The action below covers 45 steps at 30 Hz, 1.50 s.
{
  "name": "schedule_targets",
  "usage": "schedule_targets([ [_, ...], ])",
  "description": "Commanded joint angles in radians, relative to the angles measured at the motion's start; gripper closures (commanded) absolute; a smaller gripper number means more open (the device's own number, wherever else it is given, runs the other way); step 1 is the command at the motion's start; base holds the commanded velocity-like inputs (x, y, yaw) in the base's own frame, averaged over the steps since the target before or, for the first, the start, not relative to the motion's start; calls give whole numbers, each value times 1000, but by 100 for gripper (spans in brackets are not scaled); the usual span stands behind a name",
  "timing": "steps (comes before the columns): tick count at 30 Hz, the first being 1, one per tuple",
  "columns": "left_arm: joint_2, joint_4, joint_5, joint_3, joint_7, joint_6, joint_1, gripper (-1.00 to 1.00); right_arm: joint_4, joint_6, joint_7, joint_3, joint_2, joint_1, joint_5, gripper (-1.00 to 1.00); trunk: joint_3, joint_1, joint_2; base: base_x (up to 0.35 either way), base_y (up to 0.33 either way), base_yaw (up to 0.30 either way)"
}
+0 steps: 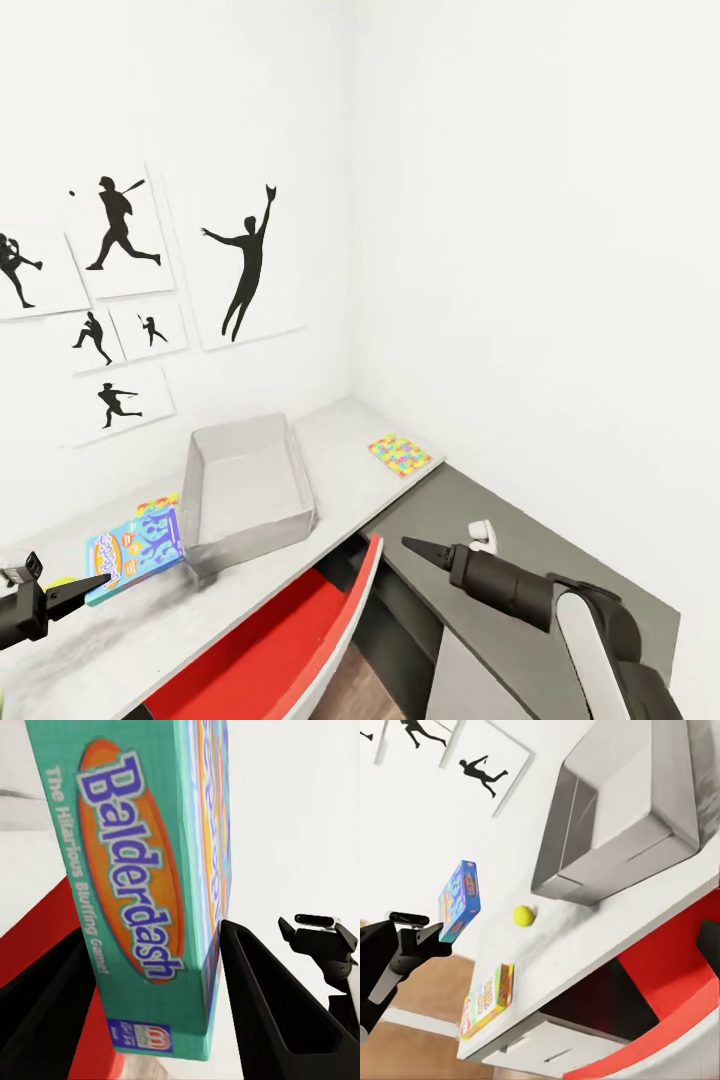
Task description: Put all the toys in the child's room - the three board games (two on the bed and one on the table), the two jigsaw puzzles on the table, and the tennis ball on the table - inside the toy box on the table in the child's room.
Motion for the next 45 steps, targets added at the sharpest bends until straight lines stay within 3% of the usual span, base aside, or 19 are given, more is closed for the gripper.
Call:
schedule_targets([
  [1, 0, 0, -1, 0, -4, 10, -1, 100, -1, 5, 8, -3, 1, -1, 6, -100, -2, 1, -2, 292, 0, 279],
  [18, 1, 0, -1, 0, -4, 10, -1, 100, -1, 5, 10, -5, 0, -1, 6, -100, -2, 1, -2, 194, 60, 270],
  [45, 1, 0, -1, 1, -4, 10, -1, 100, -1, 5, 10, -5, -1, -1, 6, -100, -2, 1, -2, 79, 28, 10],
])
